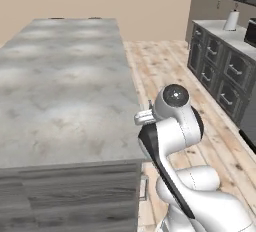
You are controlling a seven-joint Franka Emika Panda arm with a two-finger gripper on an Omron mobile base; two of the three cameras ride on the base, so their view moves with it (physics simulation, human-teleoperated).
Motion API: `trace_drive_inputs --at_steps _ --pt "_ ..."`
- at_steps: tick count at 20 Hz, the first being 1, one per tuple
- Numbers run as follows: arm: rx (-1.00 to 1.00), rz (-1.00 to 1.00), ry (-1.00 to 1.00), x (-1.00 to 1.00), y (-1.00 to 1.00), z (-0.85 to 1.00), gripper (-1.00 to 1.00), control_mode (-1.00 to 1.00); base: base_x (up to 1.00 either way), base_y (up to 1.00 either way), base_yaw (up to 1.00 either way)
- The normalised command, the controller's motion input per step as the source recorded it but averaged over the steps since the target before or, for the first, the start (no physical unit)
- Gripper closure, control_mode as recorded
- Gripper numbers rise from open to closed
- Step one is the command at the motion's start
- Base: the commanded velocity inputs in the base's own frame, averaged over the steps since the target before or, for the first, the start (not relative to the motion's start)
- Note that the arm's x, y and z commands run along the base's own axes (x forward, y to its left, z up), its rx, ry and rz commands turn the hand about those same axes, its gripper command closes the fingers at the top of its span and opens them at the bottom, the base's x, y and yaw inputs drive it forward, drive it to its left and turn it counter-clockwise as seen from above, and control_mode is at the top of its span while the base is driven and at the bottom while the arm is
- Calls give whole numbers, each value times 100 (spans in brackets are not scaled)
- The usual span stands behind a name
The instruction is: The kettle is done boiling. Turn off the stove, then wait for 300 timesteps before moving the kettle to the dining table.
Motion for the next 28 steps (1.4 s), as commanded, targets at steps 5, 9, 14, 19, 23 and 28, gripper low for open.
trace_drive_inputs --at_steps 5,9,14,19,23,28 --pt "0 0 0 0 0 0 100 100 28 -86 11" --pt "0 0 0 0 0 0 100 100 32 -86 9" --pt "0 0 0 0 0 0 100 100 56 -74 12" --pt "0 0 0 0 0 0 100 100 67 -57 15" --pt "0 0 0 0 0 0 100 100 71 -52 15" --pt "0 0 0 0 0 0 100 100 78 -51 16"
